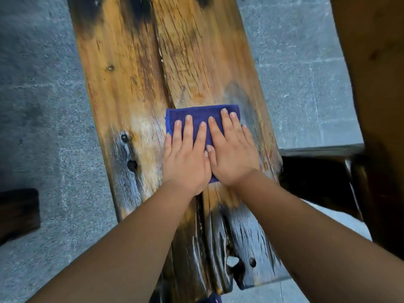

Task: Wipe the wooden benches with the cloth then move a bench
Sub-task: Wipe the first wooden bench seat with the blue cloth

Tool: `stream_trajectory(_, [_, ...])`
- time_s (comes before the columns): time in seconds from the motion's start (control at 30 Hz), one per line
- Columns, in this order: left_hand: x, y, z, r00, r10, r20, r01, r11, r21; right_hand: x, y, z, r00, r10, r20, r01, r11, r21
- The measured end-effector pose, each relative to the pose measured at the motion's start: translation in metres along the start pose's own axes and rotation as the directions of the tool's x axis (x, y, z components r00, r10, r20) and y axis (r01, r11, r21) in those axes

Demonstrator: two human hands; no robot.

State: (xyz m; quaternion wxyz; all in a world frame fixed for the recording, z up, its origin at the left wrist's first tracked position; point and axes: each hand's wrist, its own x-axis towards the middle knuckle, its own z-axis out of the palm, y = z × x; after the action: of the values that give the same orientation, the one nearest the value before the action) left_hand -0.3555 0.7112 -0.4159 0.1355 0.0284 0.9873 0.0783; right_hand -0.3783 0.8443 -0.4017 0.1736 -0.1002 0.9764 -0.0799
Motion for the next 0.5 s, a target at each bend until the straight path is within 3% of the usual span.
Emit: stream_trajectory(0.5, [0.118, -0.029, -0.027, 0.995, -0.050, -0.084, 0.047, 0.998, -0.038, 0.133, 0.001, -0.040, 0.994, -0.103, -0.041, 0.102, 0.994, -0.034])
